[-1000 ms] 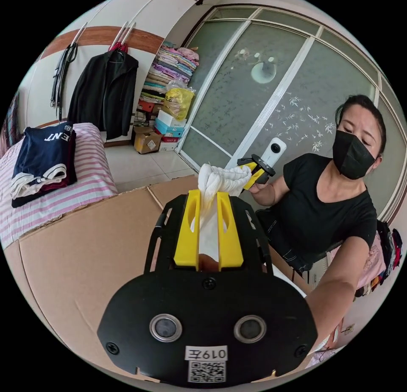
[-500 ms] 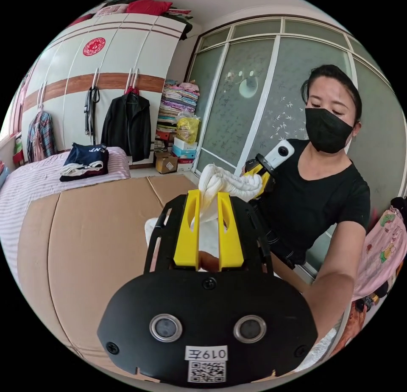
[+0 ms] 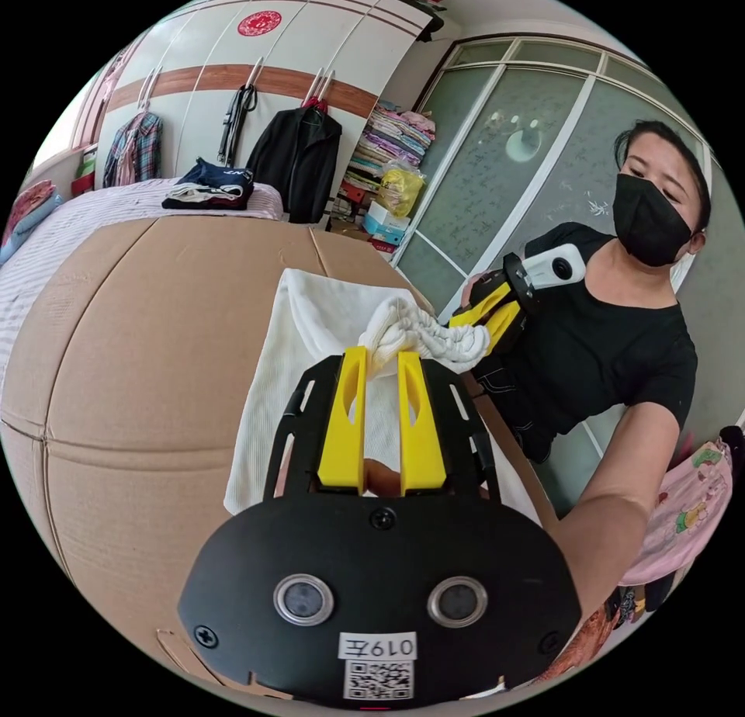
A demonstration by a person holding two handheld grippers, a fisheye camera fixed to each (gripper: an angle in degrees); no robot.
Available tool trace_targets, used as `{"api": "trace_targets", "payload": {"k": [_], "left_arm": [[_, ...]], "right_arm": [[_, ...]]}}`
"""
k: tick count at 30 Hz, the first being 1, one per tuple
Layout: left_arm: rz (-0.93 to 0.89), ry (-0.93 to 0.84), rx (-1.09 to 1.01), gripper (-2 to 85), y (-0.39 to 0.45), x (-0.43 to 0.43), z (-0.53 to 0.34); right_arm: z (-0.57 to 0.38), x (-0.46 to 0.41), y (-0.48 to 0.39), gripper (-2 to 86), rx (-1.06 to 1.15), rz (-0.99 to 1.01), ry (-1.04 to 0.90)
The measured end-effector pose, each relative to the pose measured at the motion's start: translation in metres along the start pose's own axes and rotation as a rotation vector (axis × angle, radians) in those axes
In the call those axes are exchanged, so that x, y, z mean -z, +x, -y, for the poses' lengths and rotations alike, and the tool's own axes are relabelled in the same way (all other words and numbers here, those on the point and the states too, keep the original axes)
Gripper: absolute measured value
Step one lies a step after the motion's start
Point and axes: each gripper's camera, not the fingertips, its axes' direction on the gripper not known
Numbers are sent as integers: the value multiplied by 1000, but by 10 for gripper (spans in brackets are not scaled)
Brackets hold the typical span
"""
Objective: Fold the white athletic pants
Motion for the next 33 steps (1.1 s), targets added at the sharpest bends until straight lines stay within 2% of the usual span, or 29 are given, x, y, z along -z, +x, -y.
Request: {"api": "trace_targets", "payload": {"k": [10, 16, 20, 24, 26, 29, 33], "left_arm": [[58, -100, 147, 33, 54, 46, -73], [122, -22, 216, 29, 109, 102, -118], [177, 50, 217, 51, 163, 120, -134], [344, 66, 281, 68, 213, 117, -142], [478, 83, 367, 74, 248, 112, -153], [493, 193, 503, 81, 289, 107, -180], [525, 324, 664, 90, 344, 97, -215]], "right_arm": [[68, -2, -18, 70, 93, -45, -49], [94, -15, -49, 76, 228, -78, -95], [109, -14, -64, 108, 289, -16, -109], [121, -1, -50, 123, 244, 111, -81], [125, 15, -27, 105, 177, 269, -17], [120, 33, 2, 86, 122, 396, 50], [108, 42, 33, 43, 36, 316, 60]]}}
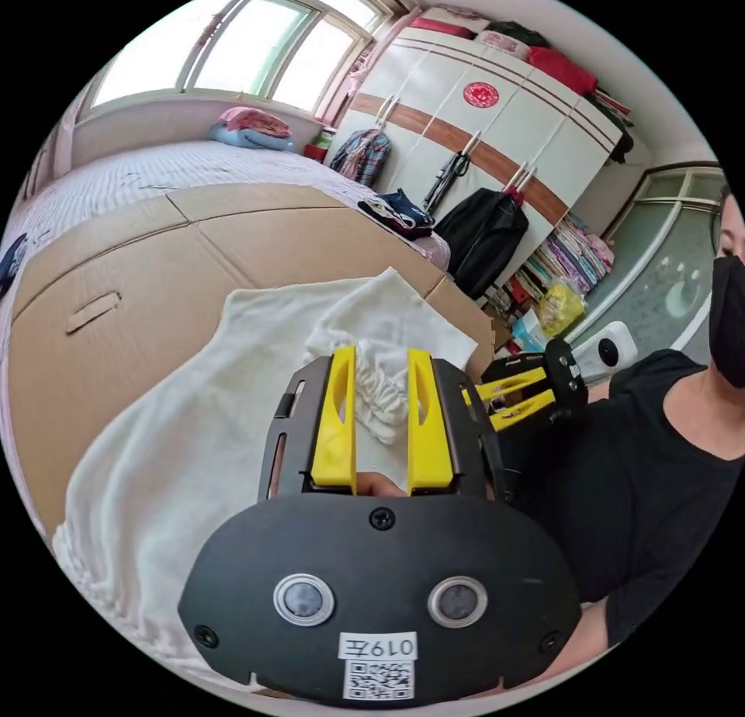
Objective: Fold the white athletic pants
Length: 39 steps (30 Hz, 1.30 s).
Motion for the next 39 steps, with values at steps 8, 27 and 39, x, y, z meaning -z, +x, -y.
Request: {"api": "trace_targets", "payload": {"k": [8, 27, 39], "left_arm": [[257, 83, 134, 82, 61, 39, -87], [68, 177, 342, 87, 71, 90, -145], [150, 106, 280, 19, 114, 90, -144]], "right_arm": [[-3, -4, 3, 60, 54, -41, -45], [-10, -35, -39, 49, 206, -147, -142], [-28, -38, -43, 37, 183, -145, -118]]}}
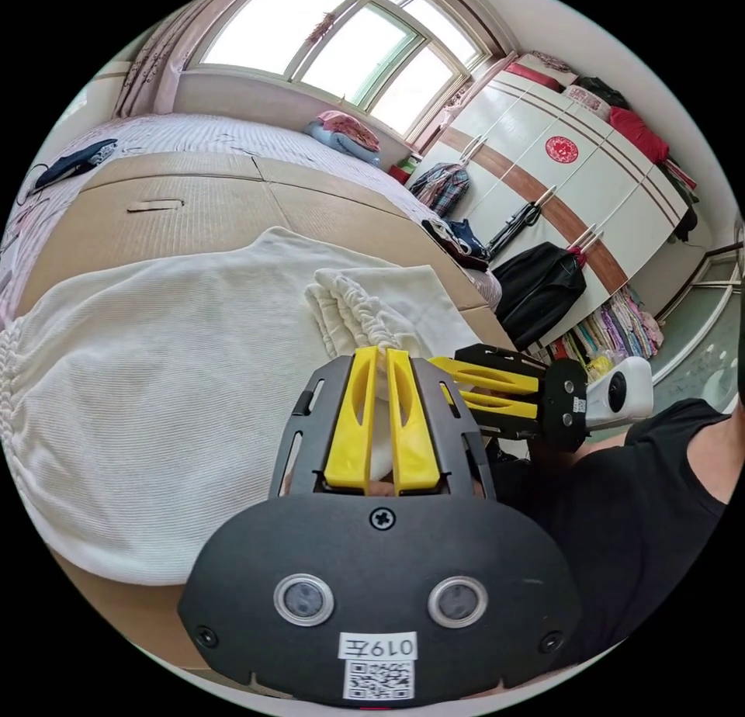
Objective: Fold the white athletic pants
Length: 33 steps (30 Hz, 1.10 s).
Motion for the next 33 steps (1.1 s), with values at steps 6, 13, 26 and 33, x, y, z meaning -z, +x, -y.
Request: {"api": "trace_targets", "payload": {"k": [6, 13, 26, 33], "left_arm": [[68, -20, -33, 11, 29, 9, -4], [87, -82, -7, 11, 39, -2, -10], [169, -153, -81, 16, 91, -13, -2], [223, -167, -111, 14, 116, -12, 5]], "right_arm": [[-9, -20, -12, 12, 31, -50, -37], [-24, -51, -16, 4, 37, 44, -67], [-66, -75, 35, 46, -34, 92, -8], [-89, -128, 102, -6, -52, -90, -108]]}}
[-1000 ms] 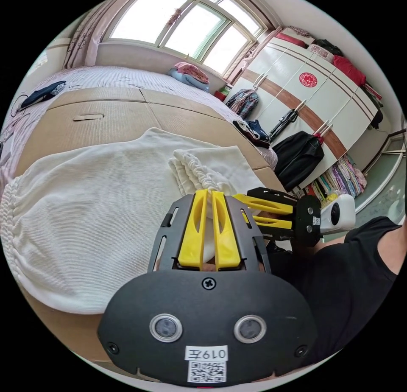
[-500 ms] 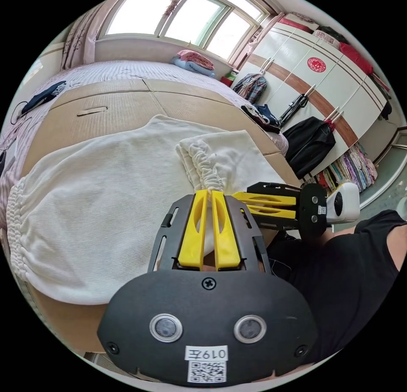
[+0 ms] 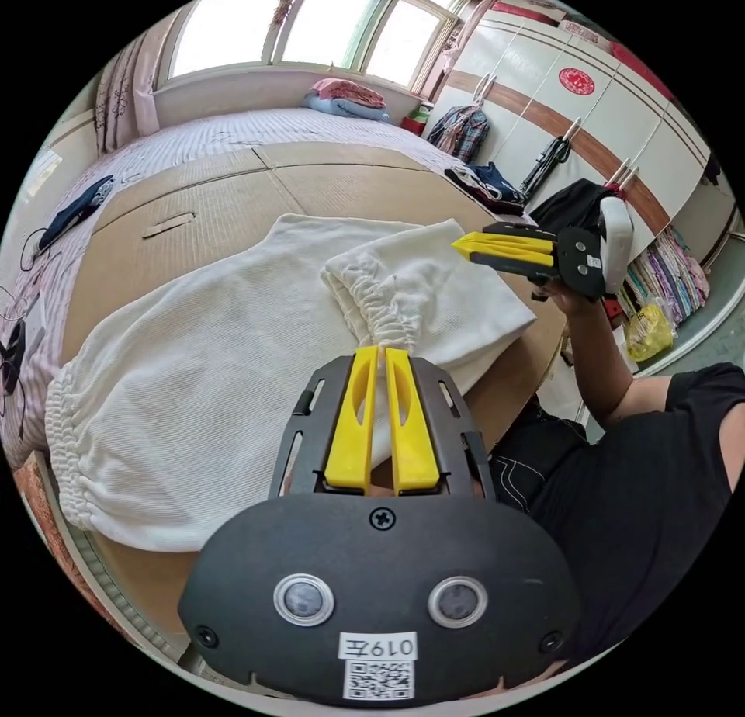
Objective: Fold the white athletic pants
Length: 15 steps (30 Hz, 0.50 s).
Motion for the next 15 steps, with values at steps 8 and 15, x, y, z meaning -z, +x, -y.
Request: {"api": "trace_targets", "payload": {"k": [8, 15], "left_arm": [[50, 174, -113, 11, 49, 7, 42], [120, 11, -136, 9, 59, -46, 68]], "right_arm": [[12, -84, 1, 34, 89, 62, -30], [2, -141, 9, 38, 59, 122, -52]]}}
